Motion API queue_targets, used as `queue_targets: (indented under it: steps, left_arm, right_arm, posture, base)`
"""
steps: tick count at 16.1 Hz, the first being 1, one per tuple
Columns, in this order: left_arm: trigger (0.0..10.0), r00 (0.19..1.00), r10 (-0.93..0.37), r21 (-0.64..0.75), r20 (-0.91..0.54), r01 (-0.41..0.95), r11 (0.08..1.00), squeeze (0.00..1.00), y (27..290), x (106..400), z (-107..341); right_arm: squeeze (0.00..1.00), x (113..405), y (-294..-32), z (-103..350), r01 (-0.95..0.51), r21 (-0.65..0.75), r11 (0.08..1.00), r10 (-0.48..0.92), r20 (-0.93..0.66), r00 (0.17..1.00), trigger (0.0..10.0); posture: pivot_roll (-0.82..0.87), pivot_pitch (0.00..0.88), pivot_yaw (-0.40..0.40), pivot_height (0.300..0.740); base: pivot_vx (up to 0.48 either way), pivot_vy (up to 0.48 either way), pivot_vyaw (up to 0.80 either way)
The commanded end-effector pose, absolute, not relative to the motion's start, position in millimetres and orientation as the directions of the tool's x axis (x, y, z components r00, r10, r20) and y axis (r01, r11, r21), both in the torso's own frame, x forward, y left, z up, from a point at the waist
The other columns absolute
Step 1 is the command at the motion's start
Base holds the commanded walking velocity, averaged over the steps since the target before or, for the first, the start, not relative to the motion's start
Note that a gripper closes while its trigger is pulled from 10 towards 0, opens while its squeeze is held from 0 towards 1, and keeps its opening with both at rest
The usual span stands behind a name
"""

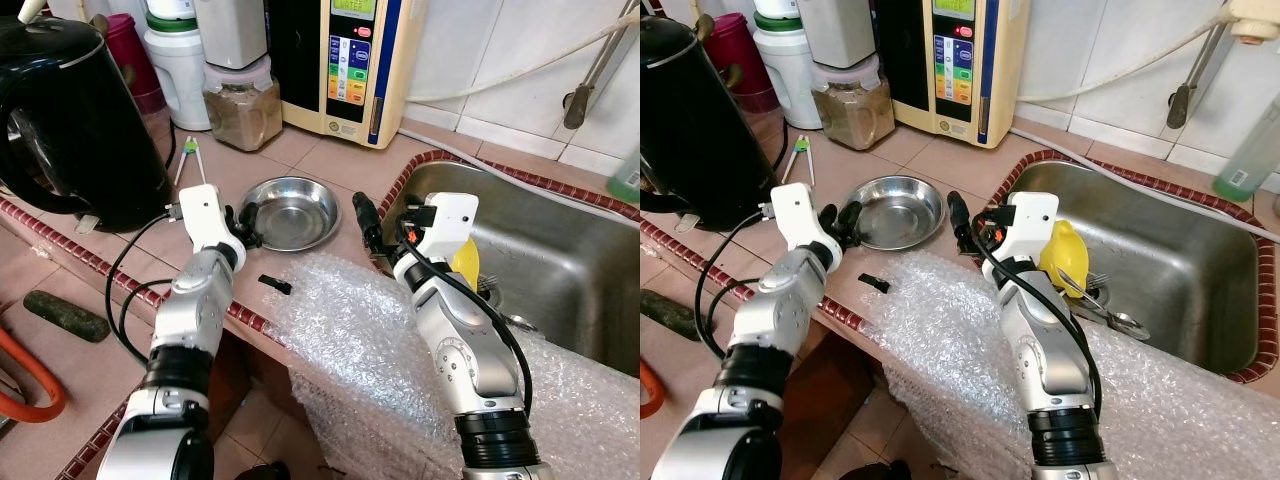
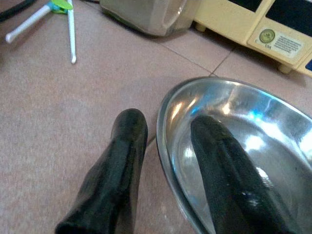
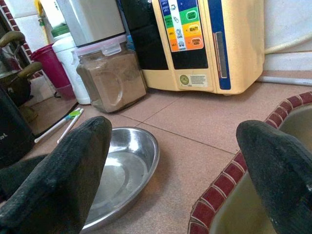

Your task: Kitchen organization

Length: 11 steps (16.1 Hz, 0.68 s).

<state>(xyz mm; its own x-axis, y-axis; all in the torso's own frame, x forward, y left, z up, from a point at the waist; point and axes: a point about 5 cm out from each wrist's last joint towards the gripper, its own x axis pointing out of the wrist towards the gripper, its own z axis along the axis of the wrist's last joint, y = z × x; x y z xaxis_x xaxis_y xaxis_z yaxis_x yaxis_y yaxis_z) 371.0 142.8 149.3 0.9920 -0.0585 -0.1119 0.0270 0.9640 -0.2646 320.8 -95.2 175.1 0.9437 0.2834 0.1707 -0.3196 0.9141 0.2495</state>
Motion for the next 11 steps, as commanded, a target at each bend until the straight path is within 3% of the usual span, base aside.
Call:
queue_targets:
  steps: [1,4,10,11]
  left_arm:
    - [10.0,0.993,-0.045,-0.269,-0.108,0.015,0.963,1.00,146,374,156]
    - [10.0,0.990,-0.035,-0.345,-0.136,-0.014,0.938,1.00,148,378,160]
    - [10.0,0.942,-0.185,-0.458,-0.279,0.039,0.888,1.00,125,380,149]
    - [0.0,0.936,-0.194,-0.475,-0.294,0.033,0.879,0.15,123,380,148]
  right_arm:
    - [0.00,320,-97,172,-0.306,0.251,0.918,0.271,0.164,0.948,10.0]
    - [0.00,321,-97,172,-0.306,0.247,0.919,0.272,0.165,0.948,10.0]
    - [0.00,320,-96,172,-0.307,0.245,0.919,0.272,0.167,0.948,10.0]
    - [0.00,320,-96,172,-0.306,0.244,0.920,0.272,0.166,0.948,10.0]
  posture:
    - [0.02,0.077,0.042,0.740]
    - [0.02,0.077,0.045,0.740]
    - [0.02,0.080,0.048,0.740]
    - [0.02,0.081,0.050,0.740]
  base:
    - [0.000,0.000,0.00]
    - [0.000,0.000,0.00]
    - [0.000,0.000,0.00]
    - [0.000,0.000,0.00]
